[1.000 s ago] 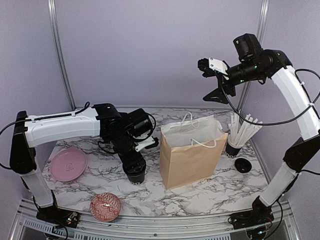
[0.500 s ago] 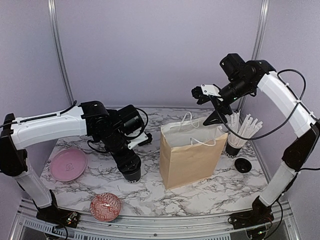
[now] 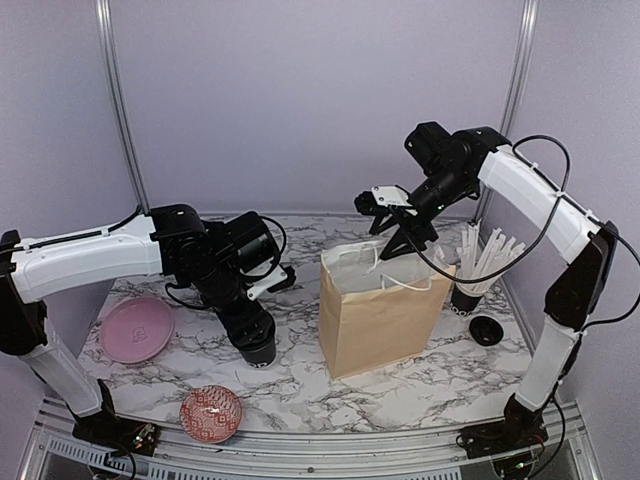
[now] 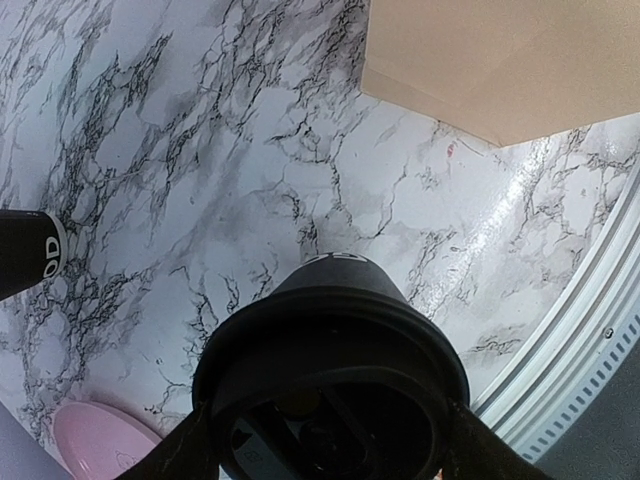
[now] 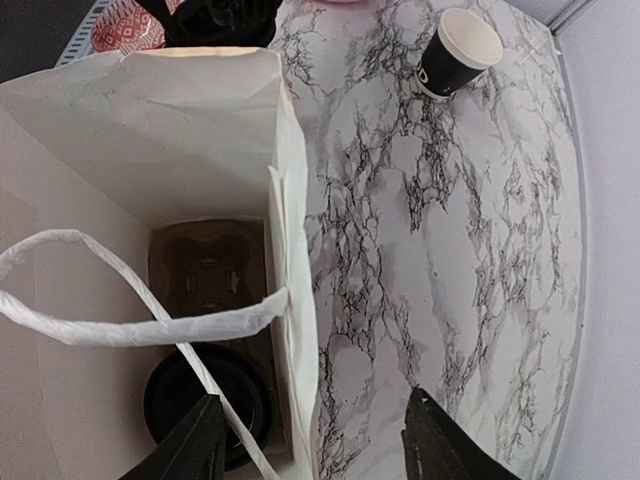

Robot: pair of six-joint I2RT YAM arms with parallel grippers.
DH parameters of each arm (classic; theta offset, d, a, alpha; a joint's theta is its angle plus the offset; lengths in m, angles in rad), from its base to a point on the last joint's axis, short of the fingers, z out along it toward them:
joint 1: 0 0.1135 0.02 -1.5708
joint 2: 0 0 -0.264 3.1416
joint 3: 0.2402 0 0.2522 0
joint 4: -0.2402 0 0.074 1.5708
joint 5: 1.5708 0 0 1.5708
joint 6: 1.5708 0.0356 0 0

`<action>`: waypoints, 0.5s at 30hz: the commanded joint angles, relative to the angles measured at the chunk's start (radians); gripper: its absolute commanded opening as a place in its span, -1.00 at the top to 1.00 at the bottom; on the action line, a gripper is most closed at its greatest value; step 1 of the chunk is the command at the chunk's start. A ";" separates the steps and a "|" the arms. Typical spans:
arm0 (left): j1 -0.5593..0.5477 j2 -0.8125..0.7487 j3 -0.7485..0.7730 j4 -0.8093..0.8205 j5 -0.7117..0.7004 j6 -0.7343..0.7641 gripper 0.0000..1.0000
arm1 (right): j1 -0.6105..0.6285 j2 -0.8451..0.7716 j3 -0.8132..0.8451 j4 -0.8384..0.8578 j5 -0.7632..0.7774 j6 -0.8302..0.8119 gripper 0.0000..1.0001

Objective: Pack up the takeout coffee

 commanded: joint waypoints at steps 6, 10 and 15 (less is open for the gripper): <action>-0.004 -0.024 -0.027 -0.004 0.003 -0.008 -0.39 | 0.005 0.009 0.039 -0.010 -0.028 0.023 0.35; -0.004 -0.025 -0.030 -0.004 0.006 -0.003 -0.39 | 0.005 0.009 0.031 -0.009 -0.016 0.026 0.43; -0.004 -0.025 -0.040 -0.004 0.009 -0.005 -0.39 | -0.003 -0.002 0.061 -0.009 -0.014 0.046 0.13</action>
